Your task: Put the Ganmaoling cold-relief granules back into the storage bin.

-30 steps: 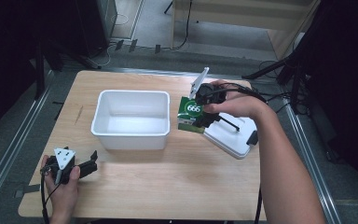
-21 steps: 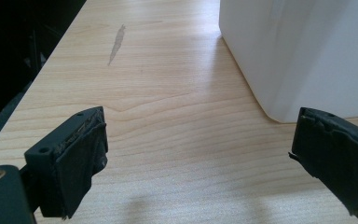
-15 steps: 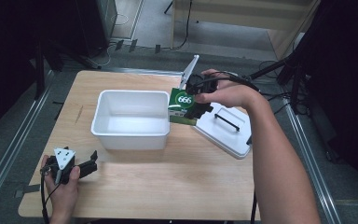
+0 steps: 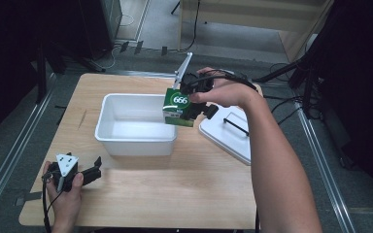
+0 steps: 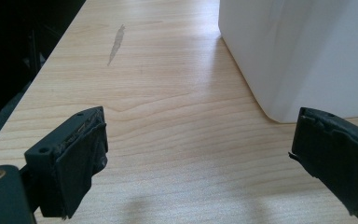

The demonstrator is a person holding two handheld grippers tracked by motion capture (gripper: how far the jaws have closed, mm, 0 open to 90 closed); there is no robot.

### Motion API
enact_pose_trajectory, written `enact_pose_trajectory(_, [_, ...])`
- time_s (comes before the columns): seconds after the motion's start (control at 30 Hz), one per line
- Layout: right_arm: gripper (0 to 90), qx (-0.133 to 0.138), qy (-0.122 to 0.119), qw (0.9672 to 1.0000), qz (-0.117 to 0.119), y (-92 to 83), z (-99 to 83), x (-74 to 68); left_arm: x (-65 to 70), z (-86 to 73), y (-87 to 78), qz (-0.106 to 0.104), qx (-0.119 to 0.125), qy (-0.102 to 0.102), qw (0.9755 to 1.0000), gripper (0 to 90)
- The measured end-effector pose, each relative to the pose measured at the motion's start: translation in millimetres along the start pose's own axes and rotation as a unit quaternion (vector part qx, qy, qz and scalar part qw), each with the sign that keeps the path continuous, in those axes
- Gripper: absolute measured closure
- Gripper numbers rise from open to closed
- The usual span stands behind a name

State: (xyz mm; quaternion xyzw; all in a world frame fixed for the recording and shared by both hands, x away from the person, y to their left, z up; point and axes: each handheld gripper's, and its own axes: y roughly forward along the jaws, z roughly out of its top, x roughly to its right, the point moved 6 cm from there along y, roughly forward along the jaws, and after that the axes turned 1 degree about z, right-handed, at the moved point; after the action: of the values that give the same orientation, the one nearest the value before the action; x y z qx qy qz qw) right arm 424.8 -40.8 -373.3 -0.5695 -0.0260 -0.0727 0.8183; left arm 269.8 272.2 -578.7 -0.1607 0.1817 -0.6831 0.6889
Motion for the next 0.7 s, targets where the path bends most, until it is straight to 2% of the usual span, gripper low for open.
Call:
enact_pose_trajectory(0.43, [16.0,0.004,-0.013,0.9998,0.013,18.6,24.6,-0.6,-0.2,0.0,-0.1,-0.002,-0.001,-0.002,1.0000,4.1])
enact_pose_trajectory(0.7, [15.9,0.004,-0.021,0.9997,0.013,25.3,37.3,-2.1,-0.5,0.0,-0.1,-0.003,-0.001,-0.004,1.0000,4.1])
